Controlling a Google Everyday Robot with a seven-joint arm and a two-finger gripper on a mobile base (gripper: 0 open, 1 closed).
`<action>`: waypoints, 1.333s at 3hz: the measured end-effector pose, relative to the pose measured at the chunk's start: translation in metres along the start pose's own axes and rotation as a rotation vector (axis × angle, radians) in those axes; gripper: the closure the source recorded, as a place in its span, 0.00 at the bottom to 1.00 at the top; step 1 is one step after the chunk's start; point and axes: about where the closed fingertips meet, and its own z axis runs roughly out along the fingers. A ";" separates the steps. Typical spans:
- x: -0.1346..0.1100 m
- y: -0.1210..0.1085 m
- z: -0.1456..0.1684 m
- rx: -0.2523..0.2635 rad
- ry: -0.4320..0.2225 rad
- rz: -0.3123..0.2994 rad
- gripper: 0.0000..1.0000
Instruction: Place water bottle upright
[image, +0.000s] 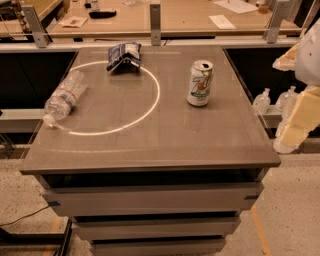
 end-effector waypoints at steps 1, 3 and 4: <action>-0.001 0.000 -0.001 -0.002 -0.009 0.000 0.00; -0.008 0.009 0.002 -0.046 -0.156 0.078 0.00; -0.010 0.011 0.006 -0.031 -0.171 0.148 0.00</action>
Offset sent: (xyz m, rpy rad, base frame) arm -0.0072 0.0062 -0.0063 0.2811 0.0731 -0.0302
